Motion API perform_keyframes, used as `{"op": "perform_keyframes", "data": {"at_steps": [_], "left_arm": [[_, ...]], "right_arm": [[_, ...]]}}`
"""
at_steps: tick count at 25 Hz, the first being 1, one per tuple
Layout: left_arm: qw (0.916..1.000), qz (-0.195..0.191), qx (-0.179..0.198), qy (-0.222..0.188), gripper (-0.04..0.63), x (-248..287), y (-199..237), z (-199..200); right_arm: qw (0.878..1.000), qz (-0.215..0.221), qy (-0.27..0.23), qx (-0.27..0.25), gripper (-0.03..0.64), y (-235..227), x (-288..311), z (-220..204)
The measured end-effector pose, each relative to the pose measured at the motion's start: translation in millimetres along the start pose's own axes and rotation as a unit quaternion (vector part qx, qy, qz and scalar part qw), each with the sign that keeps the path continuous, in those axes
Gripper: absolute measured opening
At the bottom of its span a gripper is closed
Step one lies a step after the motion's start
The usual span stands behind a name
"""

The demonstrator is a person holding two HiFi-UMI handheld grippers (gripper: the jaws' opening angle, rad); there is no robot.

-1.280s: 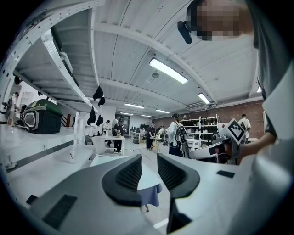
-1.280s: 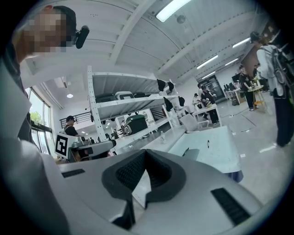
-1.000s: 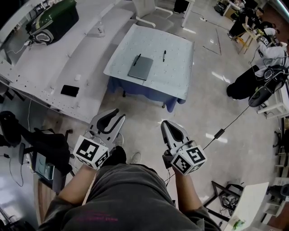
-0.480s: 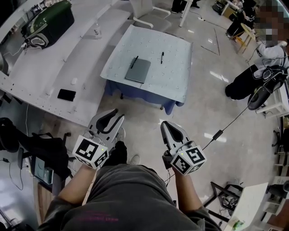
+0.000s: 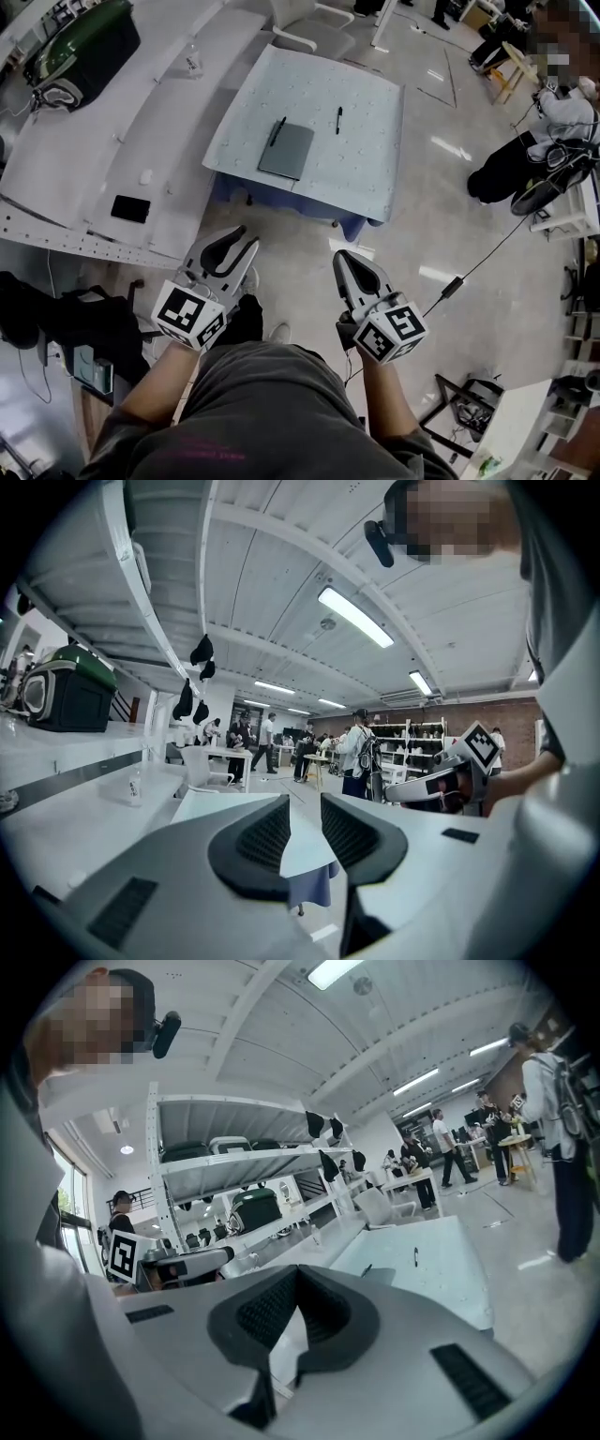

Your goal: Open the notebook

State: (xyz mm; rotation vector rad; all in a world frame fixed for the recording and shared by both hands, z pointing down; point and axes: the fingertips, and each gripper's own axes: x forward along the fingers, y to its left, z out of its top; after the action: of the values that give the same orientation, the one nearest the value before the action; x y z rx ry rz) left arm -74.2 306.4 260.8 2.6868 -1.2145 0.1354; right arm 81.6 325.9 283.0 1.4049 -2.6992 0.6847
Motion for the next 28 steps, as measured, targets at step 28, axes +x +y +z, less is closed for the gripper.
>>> {"op": "perform_keyframes", "data": {"at_steps": [28], "left_arm": [[0.9983, -0.053, -0.011, 0.019, 0.104, 105, 193, 28]], "right_arm": [[0.998, -0.055, 0.013, 0.011, 0.003, -40, 198, 51]]}}
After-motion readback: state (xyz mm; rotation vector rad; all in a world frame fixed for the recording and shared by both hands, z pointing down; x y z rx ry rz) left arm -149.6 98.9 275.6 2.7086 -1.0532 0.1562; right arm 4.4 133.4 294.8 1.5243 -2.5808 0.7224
